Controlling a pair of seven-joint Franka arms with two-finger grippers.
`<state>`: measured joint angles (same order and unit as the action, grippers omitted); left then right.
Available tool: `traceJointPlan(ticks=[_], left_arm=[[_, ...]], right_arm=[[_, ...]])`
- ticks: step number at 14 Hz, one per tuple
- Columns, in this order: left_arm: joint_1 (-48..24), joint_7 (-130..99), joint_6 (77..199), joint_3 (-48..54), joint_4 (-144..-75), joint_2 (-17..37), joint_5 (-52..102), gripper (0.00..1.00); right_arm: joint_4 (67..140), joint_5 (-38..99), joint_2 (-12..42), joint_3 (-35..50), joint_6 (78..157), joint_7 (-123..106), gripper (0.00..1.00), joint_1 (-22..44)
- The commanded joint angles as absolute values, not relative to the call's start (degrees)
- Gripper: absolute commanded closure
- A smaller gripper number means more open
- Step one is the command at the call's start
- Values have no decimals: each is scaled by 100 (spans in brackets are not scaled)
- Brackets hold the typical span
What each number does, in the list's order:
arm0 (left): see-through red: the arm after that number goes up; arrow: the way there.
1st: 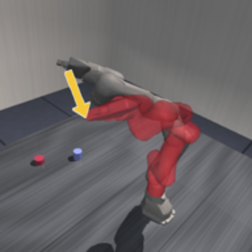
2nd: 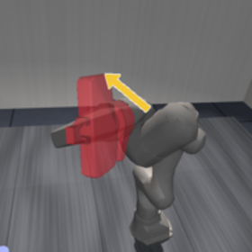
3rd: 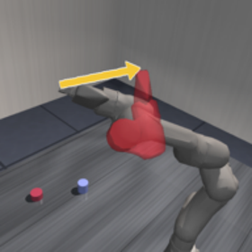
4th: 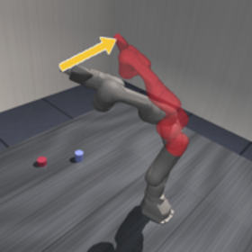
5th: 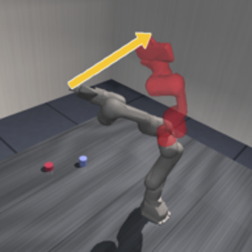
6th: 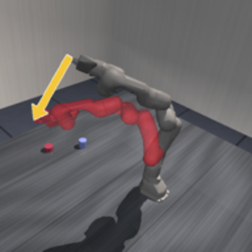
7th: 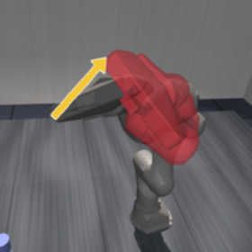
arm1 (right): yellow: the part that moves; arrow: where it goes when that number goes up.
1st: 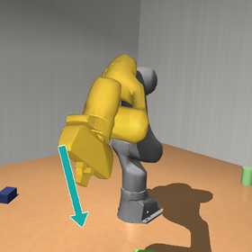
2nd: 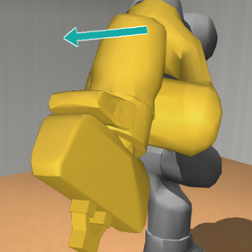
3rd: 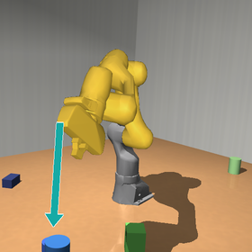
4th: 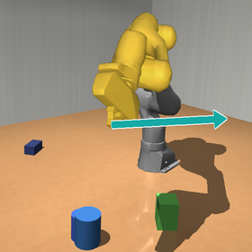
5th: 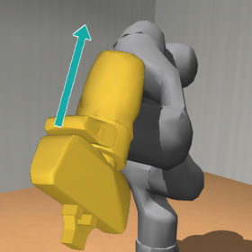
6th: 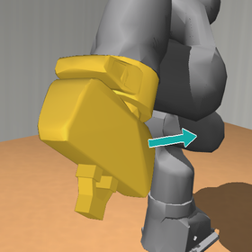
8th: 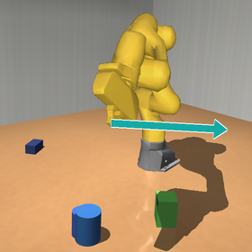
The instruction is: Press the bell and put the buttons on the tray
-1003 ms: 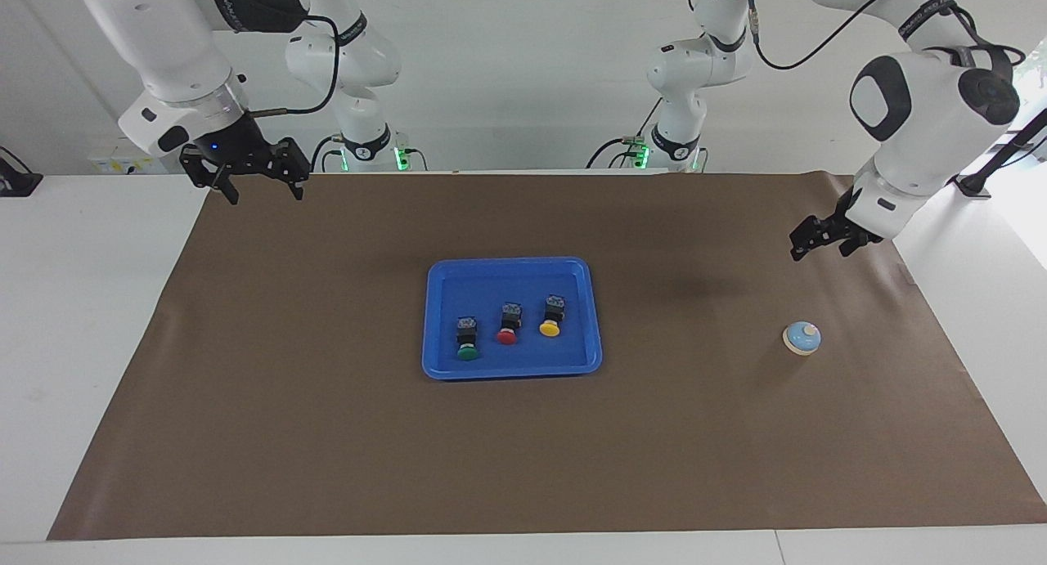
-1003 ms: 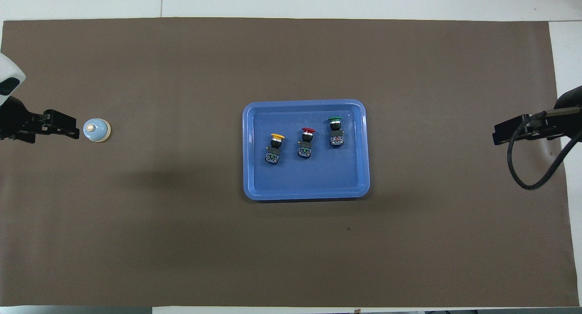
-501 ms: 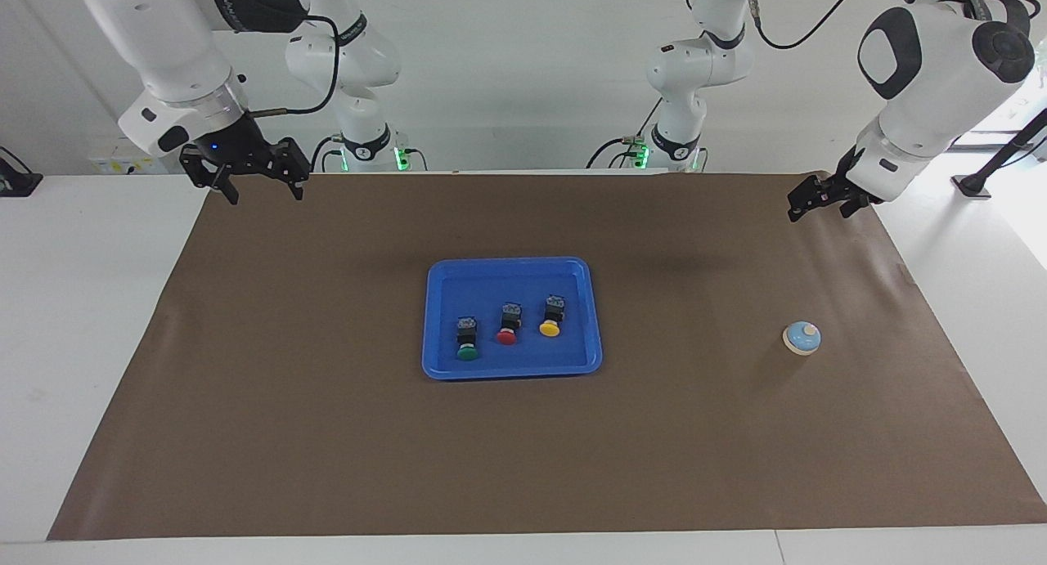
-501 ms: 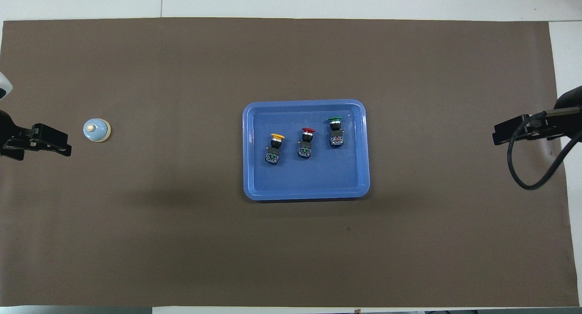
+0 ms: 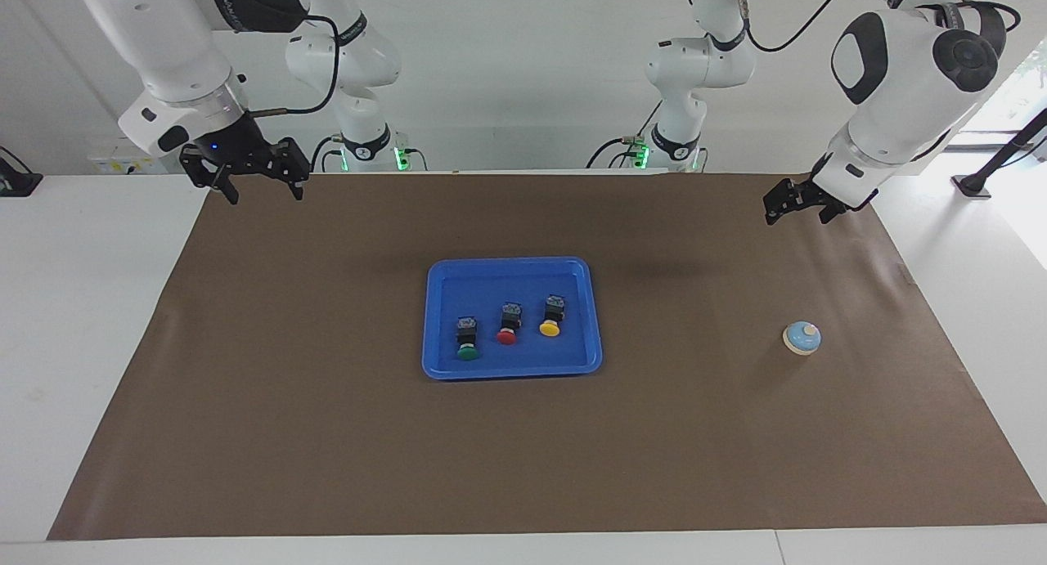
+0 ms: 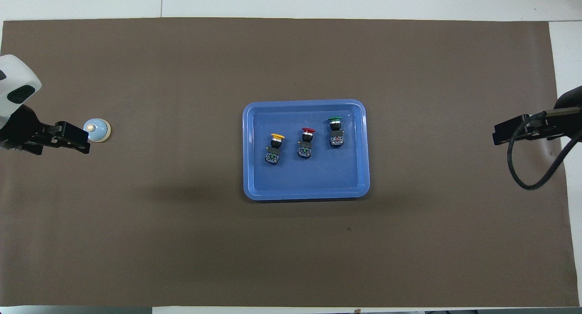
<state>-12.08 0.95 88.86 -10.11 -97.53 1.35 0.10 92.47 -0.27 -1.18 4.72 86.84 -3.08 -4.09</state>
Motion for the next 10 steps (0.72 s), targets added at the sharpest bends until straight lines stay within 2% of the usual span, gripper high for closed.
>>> traceJointPlan(ticks=[1,3,6,10], left_arm=[[-1318,70,8666,-1143,-9571,167,0,0],[-1301,70,8613,-1090,-9580,115,0,0],[-688,70,8613,-494,-9580,114,0,0],[-501,70,8587,-291,-9554,114,0,0]], right_arm=[[9360,-88,-211,501,8728,-343,0,-457],[9360,-79,-211,501,8728,-343,0,-457],[9360,-79,-211,501,8728,-343,0,-457],[9360,-79,-211,501,8728,-343,0,-457]])
